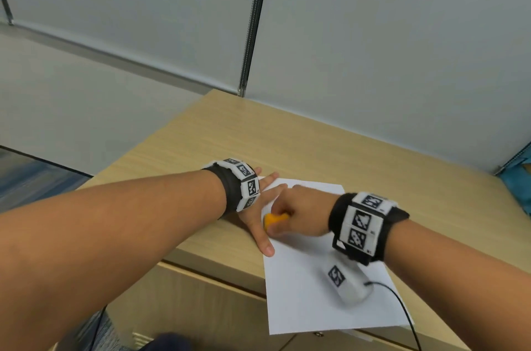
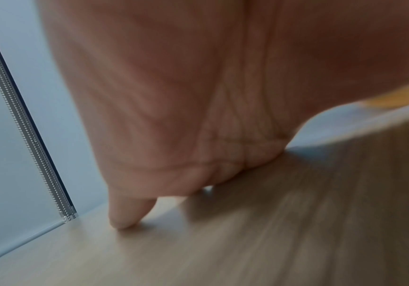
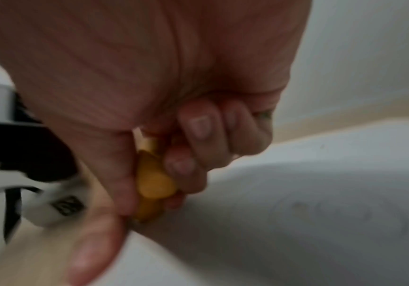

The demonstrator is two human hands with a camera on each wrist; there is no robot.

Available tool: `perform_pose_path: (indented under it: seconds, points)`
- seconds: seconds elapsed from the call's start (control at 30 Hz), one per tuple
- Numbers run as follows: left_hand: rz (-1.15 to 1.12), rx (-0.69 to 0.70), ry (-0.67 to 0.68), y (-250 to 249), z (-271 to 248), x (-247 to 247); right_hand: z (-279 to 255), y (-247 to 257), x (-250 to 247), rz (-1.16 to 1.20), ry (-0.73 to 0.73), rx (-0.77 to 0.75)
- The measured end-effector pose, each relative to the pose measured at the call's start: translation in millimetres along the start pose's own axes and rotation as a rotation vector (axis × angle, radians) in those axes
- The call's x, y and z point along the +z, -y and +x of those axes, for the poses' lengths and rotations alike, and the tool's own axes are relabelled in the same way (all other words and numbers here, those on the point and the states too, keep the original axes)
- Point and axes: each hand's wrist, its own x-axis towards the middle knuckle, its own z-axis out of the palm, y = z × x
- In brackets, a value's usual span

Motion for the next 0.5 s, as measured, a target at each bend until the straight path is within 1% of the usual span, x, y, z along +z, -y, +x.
perform_pose_path:
  seconds: [0.03, 0.07, 0.13, 0.23, 0.27, 0.37, 0.4, 0.43, 0.5]
  points:
    - [0.008, -0.004, 0.001, 1, 0, 1, -3, 3, 2, 0.027, 0.044, -0.024]
    - [0.013, -0.004, 0.002, 1, 0, 1, -3, 2, 1, 0.047, 0.048, -0.024]
    - [-0.006, 0.005, -0.006, 1, 1, 2, 6, -9, -5, 0.022, -0.029, 0.036]
    - [-0.014, 0.012, -0.008, -1, -2, 1, 19, -19, -15, -0.057, -0.177, 0.192]
    - [-0.006, 0.007, 0.000, -1, -3, 0, 19, -15, -13, -0.081, -0.178, 0.197]
    - [0.044, 0.016, 0.015, -2, -3, -4, 2, 12, -2, -0.057, -0.059, 0.061]
    - [0.053, 0.014, 0.017, -2, -3, -4, -3, 16, 0, -0.037, -0.035, 0.048]
    - [0.047, 0.008, 0.016, -2, -3, -4, -3, 14, 0, -0.034, -0.044, 0.068]
    - [0.019, -0.002, 0.011, -2, -2, -2, 6, -3, -5, -0.069, -0.121, 0.180]
